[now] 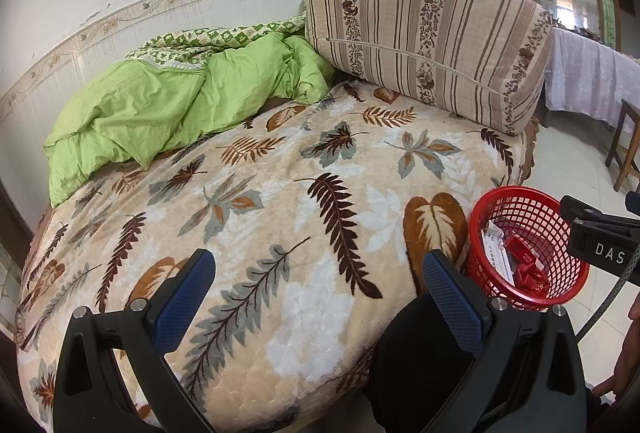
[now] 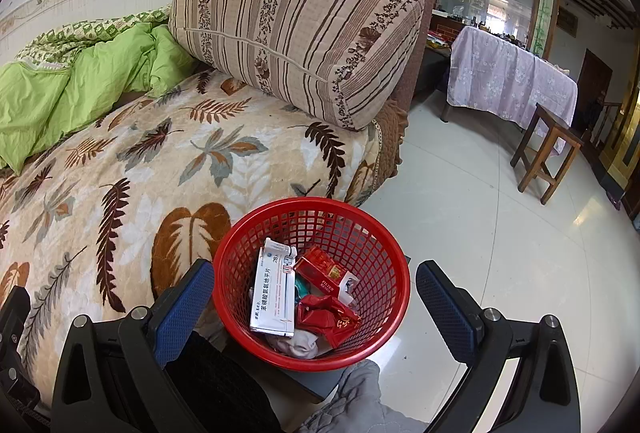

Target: Collect trash

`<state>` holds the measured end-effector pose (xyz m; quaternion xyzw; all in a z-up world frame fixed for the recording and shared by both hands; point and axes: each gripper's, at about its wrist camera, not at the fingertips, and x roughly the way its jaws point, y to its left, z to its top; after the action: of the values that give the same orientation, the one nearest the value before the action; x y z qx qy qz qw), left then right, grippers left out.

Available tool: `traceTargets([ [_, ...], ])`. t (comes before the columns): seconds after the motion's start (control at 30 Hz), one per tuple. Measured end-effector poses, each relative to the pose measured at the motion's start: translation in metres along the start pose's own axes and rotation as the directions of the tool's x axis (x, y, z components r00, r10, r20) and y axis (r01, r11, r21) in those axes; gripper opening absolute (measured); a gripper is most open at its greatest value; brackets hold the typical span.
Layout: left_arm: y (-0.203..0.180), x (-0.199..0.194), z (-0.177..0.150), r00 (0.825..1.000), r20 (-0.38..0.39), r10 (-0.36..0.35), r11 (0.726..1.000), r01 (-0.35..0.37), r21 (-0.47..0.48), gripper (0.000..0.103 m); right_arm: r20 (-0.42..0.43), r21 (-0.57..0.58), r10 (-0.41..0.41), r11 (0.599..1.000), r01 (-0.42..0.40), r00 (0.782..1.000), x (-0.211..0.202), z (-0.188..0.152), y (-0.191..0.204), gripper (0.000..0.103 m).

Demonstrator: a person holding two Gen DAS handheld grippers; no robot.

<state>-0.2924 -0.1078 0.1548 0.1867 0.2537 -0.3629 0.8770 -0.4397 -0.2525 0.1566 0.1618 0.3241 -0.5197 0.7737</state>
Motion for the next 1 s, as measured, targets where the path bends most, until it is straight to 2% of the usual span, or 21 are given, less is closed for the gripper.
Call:
traceTargets([
  [0.57, 0.003, 0.000, -0.001, 1.000, -0.002, -0.002, 1.000, 0.002, -0.007, 0.103, 0.001, -0.009, 0.004, 1.000, -0.004, 1.000, -0.001, -0.002, 0.002, 0.101],
  [0.73, 0.012, 0.012, -0.001, 0.999, -0.048, -0.009, 0.997, 0.006, -0.073, 0.103, 0.001, -0.053, 0.045, 0.998, -0.045, 0.999, 0.006, 0.007, 0.015, 0.101],
  [0.83, 0.037, 0.022, -0.003, 0.996, -0.078, 0.041, 0.987, -0.053, -0.151, 0.103, -0.001, -0.118, 0.102, 0.988, -0.101, 0.995, 0.011, 0.017, 0.039, 0.101],
  [0.9, 0.061, 0.032, -0.006, 0.990, -0.115, 0.087, 0.969, -0.111, -0.221, 0.103, 0.017, -0.169, 0.158, 0.974, -0.153, 0.987, 0.012, 0.023, 0.063, 0.101],
  [0.93, 0.073, 0.036, -0.009, 0.984, -0.132, 0.115, 0.958, -0.145, -0.246, 0.103, 0.022, -0.196, 0.184, 0.965, -0.177, 0.983, 0.014, 0.025, 0.076, 0.101],
  [1.0, 0.101, 0.048, -0.018, 0.960, -0.194, 0.199, 0.921, -0.252, -0.298, 0.103, -0.002, -0.247, 0.224, 0.944, -0.218, 0.975, 0.021, 0.028, 0.104, 0.101],
])
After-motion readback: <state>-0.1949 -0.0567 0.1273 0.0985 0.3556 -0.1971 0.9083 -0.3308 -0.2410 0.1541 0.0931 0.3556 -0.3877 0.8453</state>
